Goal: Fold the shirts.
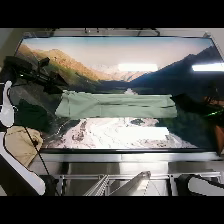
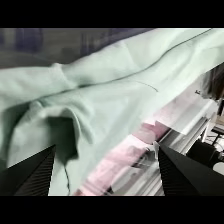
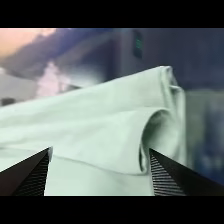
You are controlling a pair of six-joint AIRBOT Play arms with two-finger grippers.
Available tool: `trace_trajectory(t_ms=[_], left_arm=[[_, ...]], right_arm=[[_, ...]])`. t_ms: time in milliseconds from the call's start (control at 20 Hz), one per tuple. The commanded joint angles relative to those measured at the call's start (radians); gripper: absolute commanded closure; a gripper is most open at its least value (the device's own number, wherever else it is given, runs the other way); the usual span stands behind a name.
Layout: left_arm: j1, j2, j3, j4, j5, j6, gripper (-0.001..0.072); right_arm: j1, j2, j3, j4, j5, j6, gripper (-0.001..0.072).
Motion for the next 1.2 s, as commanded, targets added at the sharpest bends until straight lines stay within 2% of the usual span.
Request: trace_trajectory(t_ms=[0,50,100,150,350,500,600,700,750,800,850,900,1150], left_arm=[[0.021,0.073,0.030,0.000,0.024,-0.065,0.0071],[0.021,0.103,0.008,0.000,0.013,-0.064,0.0193],[0.021,0.124,-0.010,-0.001,0.012,-0.063,0.0461],[0.016,0.140,-0.029,-0.002,0.015,-0.043,0.0696],[-0.025,0.204,-0.151,-0.003,-0.005,-0.011,0.0683],[-0.069,0.245,-0.248,-0.006,-0.024,0.035,0.0684],[-0.096,0.265,-0.285,-0.006,-0.046,0.042,0.0683],[-0.126,0.273,-0.291,-0.006,-0.066,0.042,0.0684],[-0.150,0.273,-0.291,-0.005,-0.083,0.042,0.0684],[-0.182,0.269,-0.291,0.001,-0.109,0.042,0.0684],[-0.216,0.260,-0.291,0.000,-0.137,0.042,0.0684],[-0.263,0.245,-0.291,0.001,-0.173,0.042,0.0684],[-0.524,0.107,-0.281,0.003,-0.407,0.040,0.0691]], right_arm=[[-0.053,0.050,0.197,-0.551,0.037,0.513,0.0009],[-0.067,0.016,0.256,-0.573,0.106,0.567,0.0009],[-0.070,-0.033,0.303,-0.553,0.183,0.570,0.0009],[-0.070,-0.092,0.340,-0.519,0.255,0.570,0.0009],[-0.068,-0.282,0.366,-0.338,0.387,0.501,0.0013],[-0.038,-0.388,0.366,-0.267,0.416,0.479,0.0026],[-0.002,-0.425,0.366,-0.245,0.413,0.465,0.0105],[0.035,-0.446,0.366,-0.206,0.407,0.452,0.0119],[0.054,-0.451,0.366,-0.188,0.396,0.441,0.0151],[0.069,-0.451,0.366,-0.174,0.380,0.441,0.0291],[0.079,-0.451,0.368,-0.159,0.367,0.441,0.0479],[0.085,-0.451,0.372,-0.143,0.363,0.422,0.0700],[0.051,-0.428,0.397,-0.135,0.432,0.412,0.0696]])
